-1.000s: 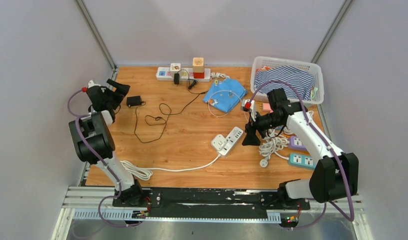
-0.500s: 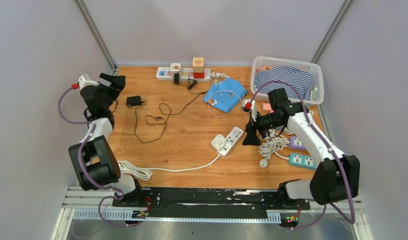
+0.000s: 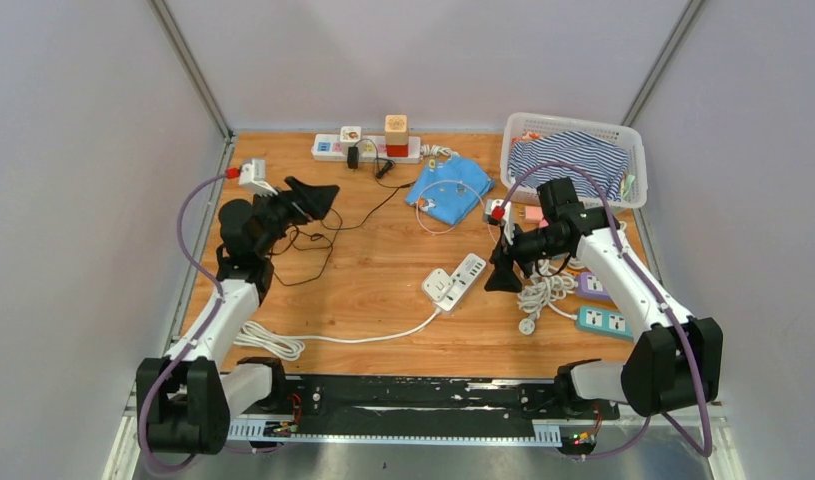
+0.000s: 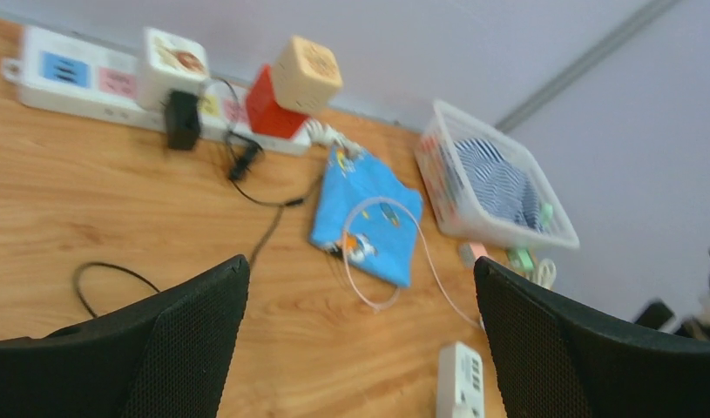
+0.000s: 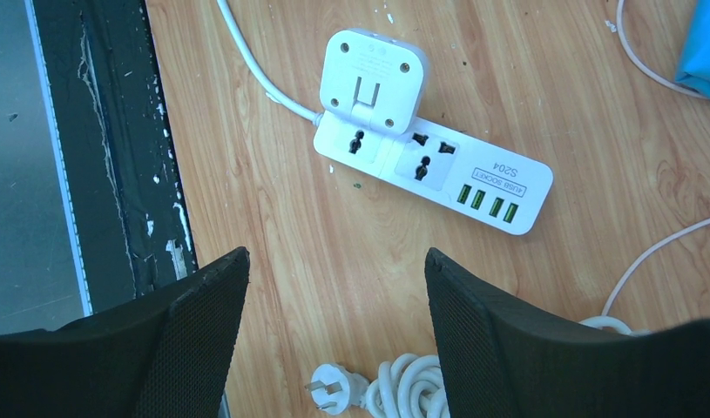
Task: Pull the plug off the socket
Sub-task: Remove the plug from the socket.
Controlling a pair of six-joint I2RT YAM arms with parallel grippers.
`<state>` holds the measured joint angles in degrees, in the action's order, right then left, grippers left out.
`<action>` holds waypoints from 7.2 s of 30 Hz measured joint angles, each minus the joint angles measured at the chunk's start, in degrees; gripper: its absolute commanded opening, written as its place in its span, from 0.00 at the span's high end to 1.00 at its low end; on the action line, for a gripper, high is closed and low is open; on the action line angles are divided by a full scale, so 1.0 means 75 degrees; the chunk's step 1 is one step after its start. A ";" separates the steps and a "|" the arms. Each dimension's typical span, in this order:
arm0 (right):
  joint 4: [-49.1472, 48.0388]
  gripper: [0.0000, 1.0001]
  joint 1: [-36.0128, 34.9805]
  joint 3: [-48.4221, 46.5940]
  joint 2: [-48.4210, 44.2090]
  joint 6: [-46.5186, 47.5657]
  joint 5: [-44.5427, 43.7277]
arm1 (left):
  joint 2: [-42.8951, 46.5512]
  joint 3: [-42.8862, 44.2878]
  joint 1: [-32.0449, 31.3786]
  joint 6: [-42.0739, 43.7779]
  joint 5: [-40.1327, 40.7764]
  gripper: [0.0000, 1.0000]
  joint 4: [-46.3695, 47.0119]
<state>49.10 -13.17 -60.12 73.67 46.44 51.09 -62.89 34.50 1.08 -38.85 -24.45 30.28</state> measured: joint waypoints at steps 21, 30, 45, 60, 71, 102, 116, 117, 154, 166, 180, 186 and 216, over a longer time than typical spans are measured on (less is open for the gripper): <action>-0.0032 0.25 -0.0003 0.0769 -0.0562 0.1460 0.0679 | 0.1603 -0.2661 -0.3034 0.1116 0.0335 0.00 0.0580; -0.0006 0.25 -0.0041 0.0857 -0.0644 0.1996 0.0813 | -0.0265 -0.2777 -0.3789 0.0396 0.0079 0.03 0.1926; -0.0003 0.25 -0.0047 0.0857 -0.0621 0.2157 0.0848 | -0.4185 -0.2311 -0.4940 -0.0889 0.0149 0.12 0.5135; -0.0003 0.25 -0.0050 0.0860 -0.0542 0.2168 0.0845 | -0.6085 -0.1778 -0.5292 -0.1827 0.0093 0.27 0.7134; -0.0003 0.25 -0.0050 0.0860 -0.0542 0.2174 0.0845 | -0.6339 -0.1574 -0.5493 -0.1915 0.0157 0.36 0.7201; -0.0003 0.25 -0.0050 0.0860 -0.0530 0.2183 0.0845 | -0.5388 -0.1023 -0.6076 -0.0265 0.0880 1.00 0.4482; -0.0017 0.02 -0.0055 0.1367 -0.0694 0.3427 0.0769 | -0.4127 -0.0629 -0.6076 0.3249 -0.0047 1.00 0.2396; -0.0017 0.00 -0.0070 0.1466 -0.0825 0.3809 0.0758 | -0.4170 -0.0542 -0.6076 0.3375 -0.0143 1.00 0.2323; -0.2142 0.39 -0.1081 0.0860 0.2515 0.5059 -0.1851 | -0.5654 -0.0702 -0.6076 0.4602 -0.0746 1.00 0.5004; -0.2084 0.76 -0.1186 0.0857 0.2614 0.4916 -0.2090 | -0.5767 -0.0230 -0.6108 0.4532 -0.0769 1.00 0.4444; -0.1976 0.93 -0.1198 0.0851 0.2634 0.4771 -0.2299 | -0.5657 -0.0152 -0.6645 0.5843 -0.0201 1.00 0.4138; -0.1979 1.00 -0.1198 0.0848 0.2637 0.4736 -0.2299 | -0.5852 0.0082 -0.6111 0.4692 -0.0781 1.00 0.4086; -0.1938 1.00 -0.1212 0.0819 0.2687 0.4599 -0.2226 | -0.6097 0.0067 -0.5910 0.3978 -0.1309 1.00 0.4497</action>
<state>34.57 -22.26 -53.98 93.82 80.93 34.39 -108.62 35.00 -43.24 -9.02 -34.26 64.01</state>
